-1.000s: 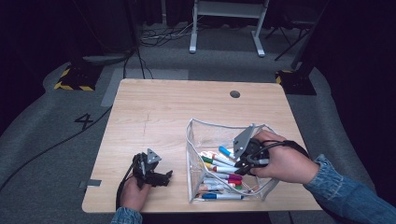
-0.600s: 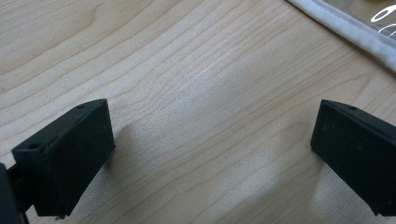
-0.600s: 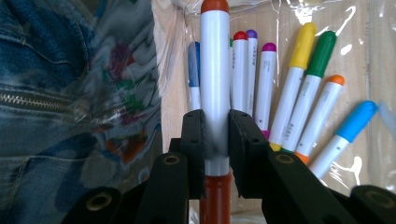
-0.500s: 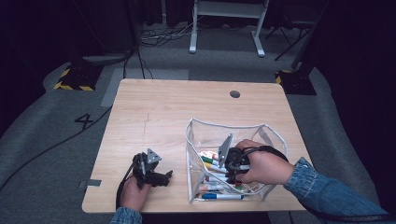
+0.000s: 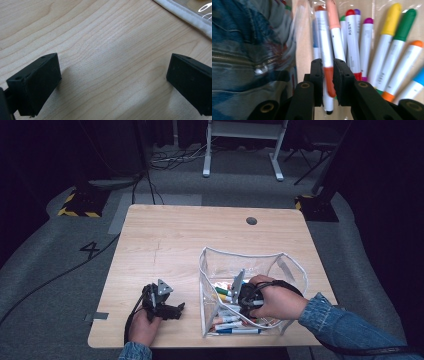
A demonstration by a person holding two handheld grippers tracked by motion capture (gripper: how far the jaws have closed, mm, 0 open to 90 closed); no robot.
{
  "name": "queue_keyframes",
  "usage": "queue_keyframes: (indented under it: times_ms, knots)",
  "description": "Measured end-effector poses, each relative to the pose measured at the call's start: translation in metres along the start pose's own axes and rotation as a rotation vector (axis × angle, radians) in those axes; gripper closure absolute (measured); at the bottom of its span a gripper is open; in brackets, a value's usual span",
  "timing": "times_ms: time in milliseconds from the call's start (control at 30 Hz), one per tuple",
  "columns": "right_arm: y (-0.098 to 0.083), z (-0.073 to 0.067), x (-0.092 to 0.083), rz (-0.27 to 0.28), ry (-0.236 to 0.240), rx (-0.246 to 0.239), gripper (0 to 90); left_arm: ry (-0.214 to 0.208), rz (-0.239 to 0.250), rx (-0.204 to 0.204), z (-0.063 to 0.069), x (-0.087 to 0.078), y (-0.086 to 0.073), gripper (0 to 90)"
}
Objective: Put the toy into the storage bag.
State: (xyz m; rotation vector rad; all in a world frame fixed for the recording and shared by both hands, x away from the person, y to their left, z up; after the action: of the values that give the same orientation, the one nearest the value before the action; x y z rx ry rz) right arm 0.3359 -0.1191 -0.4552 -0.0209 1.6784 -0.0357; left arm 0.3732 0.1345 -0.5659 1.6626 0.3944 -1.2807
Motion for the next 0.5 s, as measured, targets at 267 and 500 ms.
queue_keyframes:
  times_ms: [267, 500]
  knots:
    - [0.001, 0.003, -0.029, 0.145, -0.053, 0.073, 58.0, 0.001, 0.000, 0.004, 0.000, 0.000, 0.000, 0.0]
    - [-0.001, 0.009, -0.073, 0.319, -0.142, 0.155, 48.5, 0.001, 0.000, 0.003, 0.000, 0.000, 0.000, 0.0]
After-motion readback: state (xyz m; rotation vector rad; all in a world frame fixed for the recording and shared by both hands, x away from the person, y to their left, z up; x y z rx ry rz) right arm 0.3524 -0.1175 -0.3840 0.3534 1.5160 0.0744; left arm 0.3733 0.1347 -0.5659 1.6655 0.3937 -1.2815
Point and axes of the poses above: each handheld gripper's, and its own axes: x roughly forward along the jaws, y roughly out of its top, z roughly to its right, the point moved 7 cm from there along x, roughly forward along the jaws, and after that the axes turned 13 degrees about -z, right-handed, at the moved point
